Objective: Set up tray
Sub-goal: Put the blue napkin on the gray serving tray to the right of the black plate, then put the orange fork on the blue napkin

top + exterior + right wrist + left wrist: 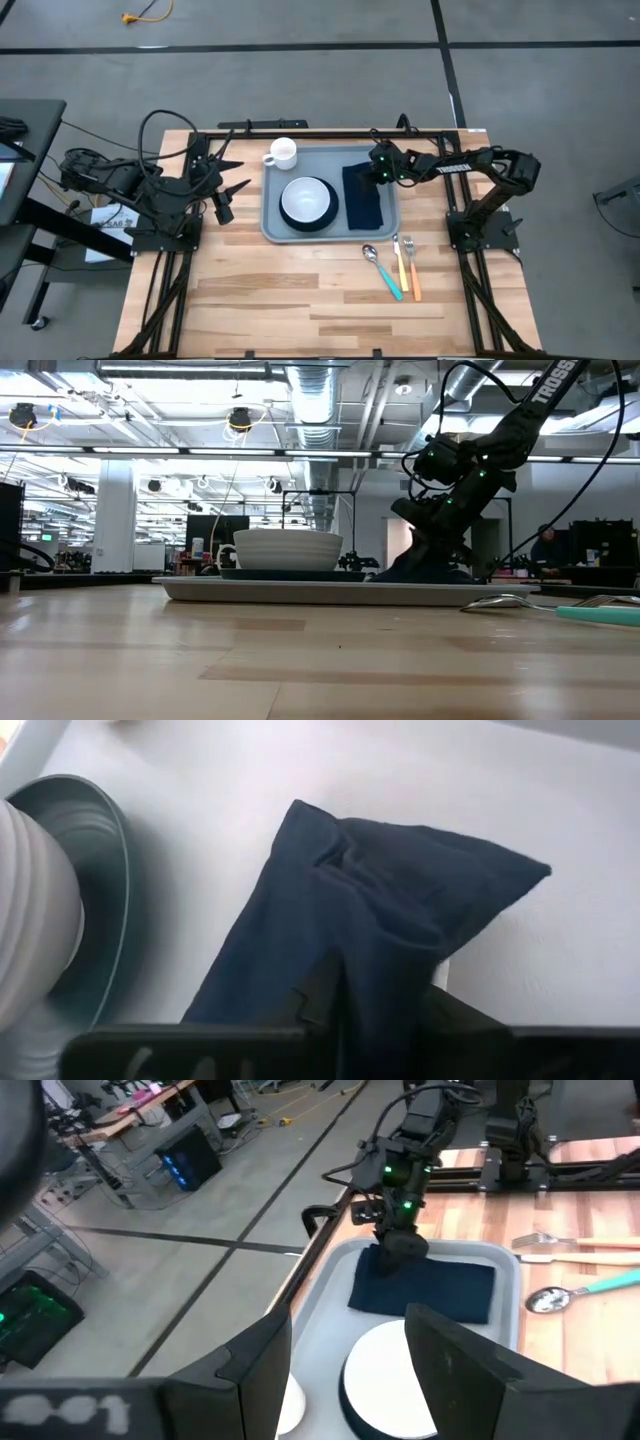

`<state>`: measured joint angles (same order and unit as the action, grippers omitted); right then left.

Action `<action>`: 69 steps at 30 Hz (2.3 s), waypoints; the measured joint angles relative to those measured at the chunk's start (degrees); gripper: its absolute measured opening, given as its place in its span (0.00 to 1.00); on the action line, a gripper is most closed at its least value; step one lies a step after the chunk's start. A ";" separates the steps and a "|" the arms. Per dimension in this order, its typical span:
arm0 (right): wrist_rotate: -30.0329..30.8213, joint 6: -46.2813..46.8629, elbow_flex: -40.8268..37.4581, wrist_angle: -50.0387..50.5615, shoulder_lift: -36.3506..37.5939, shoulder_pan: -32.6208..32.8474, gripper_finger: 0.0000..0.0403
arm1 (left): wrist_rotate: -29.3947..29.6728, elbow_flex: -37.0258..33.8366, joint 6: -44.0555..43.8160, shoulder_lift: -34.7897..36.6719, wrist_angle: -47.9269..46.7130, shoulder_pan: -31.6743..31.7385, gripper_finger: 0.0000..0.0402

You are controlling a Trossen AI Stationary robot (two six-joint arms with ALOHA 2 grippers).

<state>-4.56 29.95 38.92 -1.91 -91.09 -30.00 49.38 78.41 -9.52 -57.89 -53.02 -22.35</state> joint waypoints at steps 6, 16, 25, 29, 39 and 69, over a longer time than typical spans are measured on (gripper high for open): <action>0.00 0.00 0.00 -0.07 0.00 0.00 0.25 | -3.91 0.02 -0.51 0.00 -0.24 -0.02 0.47; -1.68 0.02 0.00 0.31 0.00 -0.08 0.59 | -4.65 0.02 -0.91 0.00 -0.87 0.00 0.47; -3.72 -1.35 0.00 2.62 0.02 -2.12 0.67 | -5.52 0.02 -2.29 0.00 -1.72 0.00 0.47; -4.48 -2.85 0.00 3.87 0.02 -3.01 0.67 | -5.50 0.02 -3.11 0.00 -1.72 0.00 0.47; -2.89 -9.02 2.10 9.35 0.52 -4.39 0.67 | -5.13 0.02 -4.60 0.00 -1.75 0.00 0.47; 3.11 0.10 5.22 37.51 35.73 9.50 0.67 | -15.37 -46.29 -9.36 22.08 43.24 0.28 0.47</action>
<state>-1.45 30.05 44.14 35.60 -55.35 -20.50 34.00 32.13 -18.87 -35.81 -9.78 -22.06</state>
